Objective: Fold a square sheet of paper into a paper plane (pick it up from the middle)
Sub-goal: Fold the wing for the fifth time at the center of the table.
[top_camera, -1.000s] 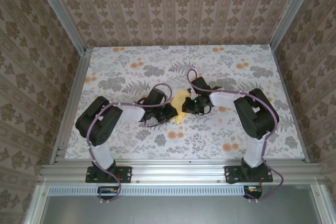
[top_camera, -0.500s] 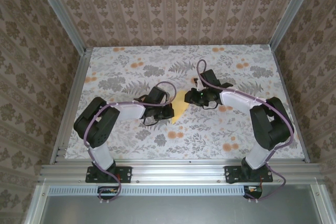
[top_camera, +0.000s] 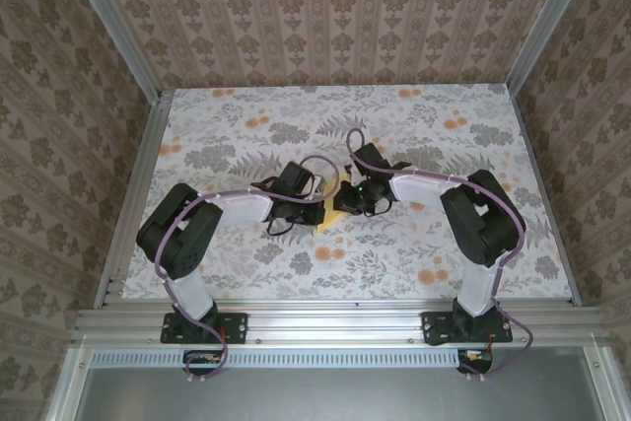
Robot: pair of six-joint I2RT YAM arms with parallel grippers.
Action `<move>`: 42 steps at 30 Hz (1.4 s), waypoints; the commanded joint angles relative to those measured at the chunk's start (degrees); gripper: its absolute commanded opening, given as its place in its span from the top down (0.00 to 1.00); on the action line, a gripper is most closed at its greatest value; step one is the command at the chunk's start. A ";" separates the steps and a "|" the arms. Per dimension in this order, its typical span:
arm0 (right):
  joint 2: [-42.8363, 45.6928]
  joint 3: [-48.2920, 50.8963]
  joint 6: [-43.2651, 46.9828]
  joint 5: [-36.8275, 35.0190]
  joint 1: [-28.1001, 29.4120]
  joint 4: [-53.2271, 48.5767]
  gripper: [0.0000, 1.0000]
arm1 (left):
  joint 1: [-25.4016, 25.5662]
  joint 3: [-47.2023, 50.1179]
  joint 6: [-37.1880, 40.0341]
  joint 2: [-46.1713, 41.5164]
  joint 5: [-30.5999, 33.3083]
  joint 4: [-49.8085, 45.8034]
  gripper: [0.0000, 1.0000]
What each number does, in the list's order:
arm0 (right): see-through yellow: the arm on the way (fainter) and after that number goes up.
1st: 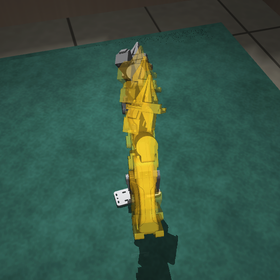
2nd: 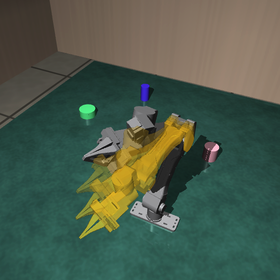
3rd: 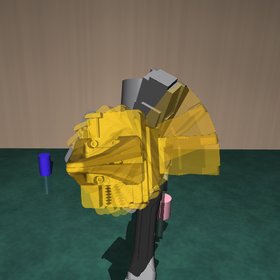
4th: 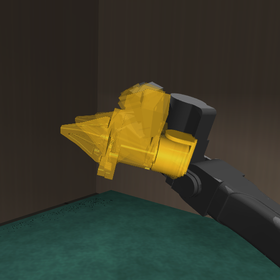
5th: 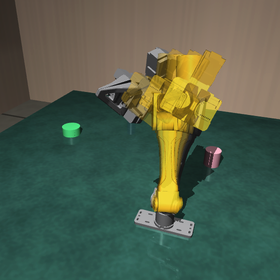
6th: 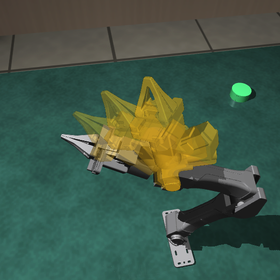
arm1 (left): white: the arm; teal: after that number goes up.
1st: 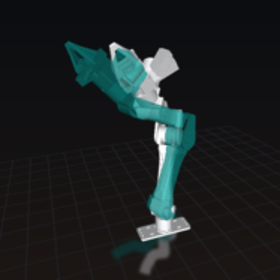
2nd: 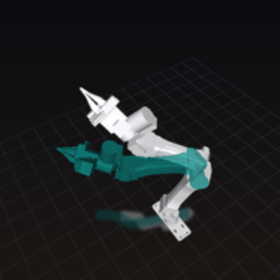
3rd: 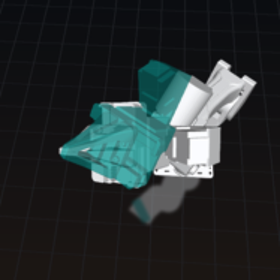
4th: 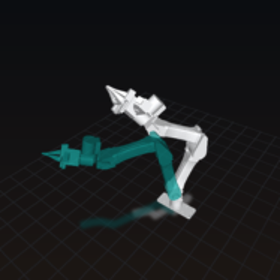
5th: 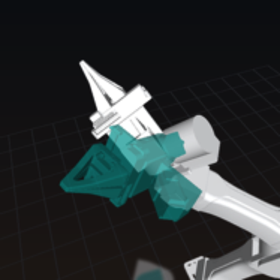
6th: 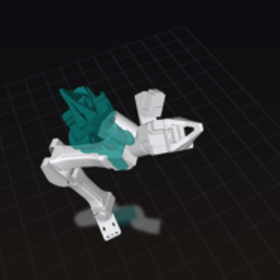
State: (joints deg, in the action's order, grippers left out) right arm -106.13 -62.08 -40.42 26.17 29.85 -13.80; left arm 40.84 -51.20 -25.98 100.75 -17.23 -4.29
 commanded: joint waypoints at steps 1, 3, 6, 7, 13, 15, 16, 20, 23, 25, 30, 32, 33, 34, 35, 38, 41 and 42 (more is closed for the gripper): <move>-2.08 -1.64 -1.41 2.27 -0.05 0.41 0.90 | 0.03 -1.18 2.16 -1.68 1.26 -0.88 0.99; -2.92 -1.87 -1.50 2.70 -0.04 0.56 0.90 | 0.03 -0.86 1.92 -1.80 1.26 -0.48 0.99; -3.73 -1.82 -1.85 2.32 -0.23 0.63 0.90 | 0.02 -0.55 1.86 -2.13 1.41 -0.14 0.99; -3.97 -1.82 -2.06 2.11 -0.31 0.66 0.90 | 0.03 -0.48 1.82 -2.21 1.33 -0.02 0.99; -5.37 -1.20 -3.89 0.35 -0.83 -0.21 0.90 | 0.02 1.64 -0.30 -3.40 0.72 2.46 0.86; -5.78 -0.96 -4.48 -0.29 -0.84 -0.76 0.90 | 0.03 3.19 -1.66 -4.03 -0.02 4.78 0.81; -6.00 -0.89 -4.90 -0.33 -0.86 -0.78 0.90 | -0.01 4.07 -2.55 -4.29 -0.52 6.14 0.79; -6.50 -0.66 -6.15 -0.72 -0.93 -0.85 0.91 | 0.03 7.04 -5.06 -4.84 -1.22 10.49 0.79; -6.73 -0.67 -6.58 -0.86 -0.93 -1.03 0.91 | 0.09 8.49 -5.57 -5.25 -1.18 11.63 0.81; -6.81 -0.79 -6.77 -1.07 -0.93 -1.20 0.91 | 0.12 8.97 -5.67 -5.54 -1.13 12.00 0.82; -7.04 -0.68 -7.53 -1.43 -1.19 -1.65 0.91 | 0.29 10.05 -5.74 -5.93 -1.10 12.60 0.83; -7.03 -0.78 -7.82 -1.48 -1.28 -1.75 0.91 | 0.42 10.41 -5.88 -6.09 -1.46 13.03 0.82; -7.08 -0.72 -7.99 -1.53 -1.32 -1.77 0.91 | 0.54 10.68 -5.99 -6.18 -1.69 13.41 0.82; -7.10 -0.67 -8.12 -1.56 -1.32 -1.81 0.91 | 0.59 10.86 -6.10 -6.24 -1.90 13.83 0.82; -7.10 -0.67 -8.25 -1.49 -1.43 -1.91 0.91 | 0.60 11.03 -6.27 -6.34 -2.16 14.09 0.82; -7.18 -0.72 -8.52 -1.75 -1.53 -2.00 0.91 | 0.85 11.49 -6.51 -6.76 -2.28 14.52 0.82; -7.34 -0.55 -8.71 -1.87 -1.63 -2.06 0.90 | 1.06 11.91 -6.56 -7.17 -1.91 14.60 0.83; -7.35 -0.49 -8.82 -1.91 -1.63 -2.19 0.91 | 1.17 12.07 -6.56 -7.24 -1.57 14.50 0.84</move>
State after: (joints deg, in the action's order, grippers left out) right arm -110.65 -62.87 -48.03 27.94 28.86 -13.43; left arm 41.52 -40.01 -31.86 95.59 -18.20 9.52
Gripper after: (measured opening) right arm 0.094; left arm 0.164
